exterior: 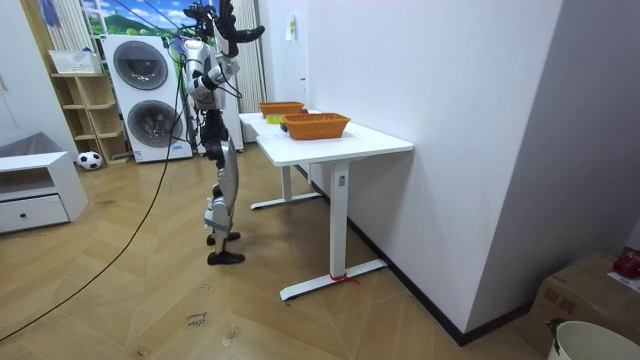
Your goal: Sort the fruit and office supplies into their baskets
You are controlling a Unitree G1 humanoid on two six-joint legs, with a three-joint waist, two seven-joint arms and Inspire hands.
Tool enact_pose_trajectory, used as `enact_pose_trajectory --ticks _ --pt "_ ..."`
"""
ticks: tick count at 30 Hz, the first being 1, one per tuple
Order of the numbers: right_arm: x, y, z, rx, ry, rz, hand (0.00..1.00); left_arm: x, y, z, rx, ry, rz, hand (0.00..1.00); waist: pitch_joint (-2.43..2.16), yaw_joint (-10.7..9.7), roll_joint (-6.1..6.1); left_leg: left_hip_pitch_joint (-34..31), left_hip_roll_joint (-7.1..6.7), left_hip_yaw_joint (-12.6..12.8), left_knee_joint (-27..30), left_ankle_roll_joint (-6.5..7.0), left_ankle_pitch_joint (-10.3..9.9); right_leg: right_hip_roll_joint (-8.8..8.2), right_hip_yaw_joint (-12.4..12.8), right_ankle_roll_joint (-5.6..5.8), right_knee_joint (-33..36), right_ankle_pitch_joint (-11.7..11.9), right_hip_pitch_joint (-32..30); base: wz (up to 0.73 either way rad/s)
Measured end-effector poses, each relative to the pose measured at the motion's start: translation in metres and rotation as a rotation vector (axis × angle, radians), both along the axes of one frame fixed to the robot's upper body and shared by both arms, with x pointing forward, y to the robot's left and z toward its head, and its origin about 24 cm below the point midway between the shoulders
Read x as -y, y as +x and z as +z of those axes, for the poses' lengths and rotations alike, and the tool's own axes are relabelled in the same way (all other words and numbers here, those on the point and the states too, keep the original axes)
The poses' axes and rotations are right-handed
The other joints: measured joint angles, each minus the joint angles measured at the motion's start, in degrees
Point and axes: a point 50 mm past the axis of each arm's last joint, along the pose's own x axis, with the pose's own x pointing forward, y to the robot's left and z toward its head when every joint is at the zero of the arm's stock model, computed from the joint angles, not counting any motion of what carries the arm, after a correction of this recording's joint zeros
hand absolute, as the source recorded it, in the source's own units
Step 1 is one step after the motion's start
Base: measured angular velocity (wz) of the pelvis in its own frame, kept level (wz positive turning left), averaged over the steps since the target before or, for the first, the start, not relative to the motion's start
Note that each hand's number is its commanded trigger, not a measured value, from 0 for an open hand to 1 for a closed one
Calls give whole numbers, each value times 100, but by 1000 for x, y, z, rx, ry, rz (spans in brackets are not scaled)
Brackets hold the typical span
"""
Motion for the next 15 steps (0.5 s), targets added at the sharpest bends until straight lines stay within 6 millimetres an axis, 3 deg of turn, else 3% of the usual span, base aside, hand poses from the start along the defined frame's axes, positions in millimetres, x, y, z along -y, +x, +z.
enact_pose_trajectory --ticks 6,15 --pt "-8 1 11 -2 -94 18 0 1 0 -1 -4 -5 -1 0 -1 152 14 5 -9 3 -2 1 0 -8 -20 0 -2 0 3 0" --pt "-20 17 34 16 -214 114 0 1 0 -1 2 -25 -25 0 10 193 -4 18 -16 -42 5 12 9 -33 -162 0 -10 0 59 5"
